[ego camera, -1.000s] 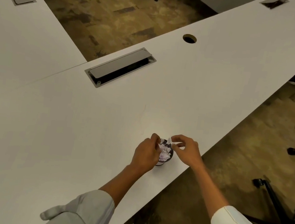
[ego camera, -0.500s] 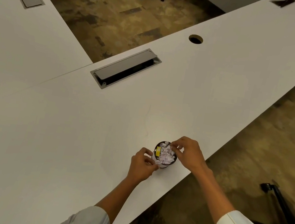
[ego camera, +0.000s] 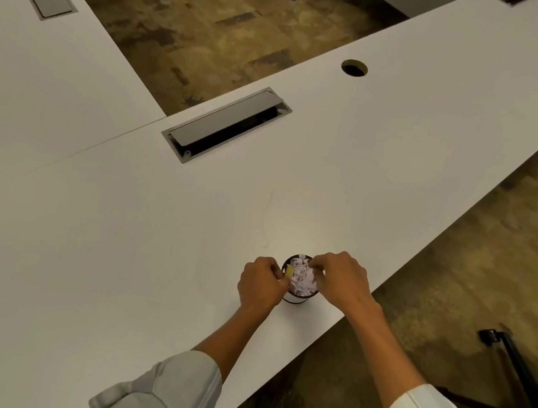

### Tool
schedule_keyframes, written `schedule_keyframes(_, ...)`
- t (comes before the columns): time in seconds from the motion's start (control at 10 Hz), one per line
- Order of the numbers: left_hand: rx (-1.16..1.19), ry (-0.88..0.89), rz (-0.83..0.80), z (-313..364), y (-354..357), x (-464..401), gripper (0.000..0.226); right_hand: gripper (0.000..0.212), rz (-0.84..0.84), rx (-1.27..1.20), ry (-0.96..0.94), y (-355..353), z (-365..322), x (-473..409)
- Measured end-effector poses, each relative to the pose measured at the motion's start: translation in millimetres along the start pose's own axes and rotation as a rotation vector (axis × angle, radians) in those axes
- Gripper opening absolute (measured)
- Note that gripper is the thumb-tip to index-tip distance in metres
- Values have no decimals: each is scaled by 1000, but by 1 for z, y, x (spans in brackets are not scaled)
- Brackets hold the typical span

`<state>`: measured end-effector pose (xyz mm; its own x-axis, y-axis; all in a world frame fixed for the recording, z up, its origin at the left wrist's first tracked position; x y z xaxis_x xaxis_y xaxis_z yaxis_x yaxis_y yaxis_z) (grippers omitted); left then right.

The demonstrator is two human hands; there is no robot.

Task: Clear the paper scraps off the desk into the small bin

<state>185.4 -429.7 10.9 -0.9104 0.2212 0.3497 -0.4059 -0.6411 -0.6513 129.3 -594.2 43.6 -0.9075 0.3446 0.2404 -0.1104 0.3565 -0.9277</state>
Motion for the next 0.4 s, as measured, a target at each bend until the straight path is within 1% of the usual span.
schedule_keyframes(0.1,-51,-100,-52,-3,3,-4,26,17,128,-209,82,-24,24,17)
schedule_keyframes(0.2,-24,-185,-177,-6,7,-7,35,12,189,-273,114,-37,38,30)
schedule_keyframes(0.3,84,-234,-247,-11,-6,-4,43,17,227,-296,130,-44,40,35)
schedule_keyframes(0.4,78,-268,-169,-29,-35,-3,45,28,271,-259,82,-47,29,34)
Point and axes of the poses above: each hand's wrist, its own x-axis away from the middle knuckle, its own y-axis out of the palm, z = x × y, the point moved 8 cm from there along -x, towards the middle knuckle, and after that the axes turned 1 degree about -z, right-handed, at the moved point
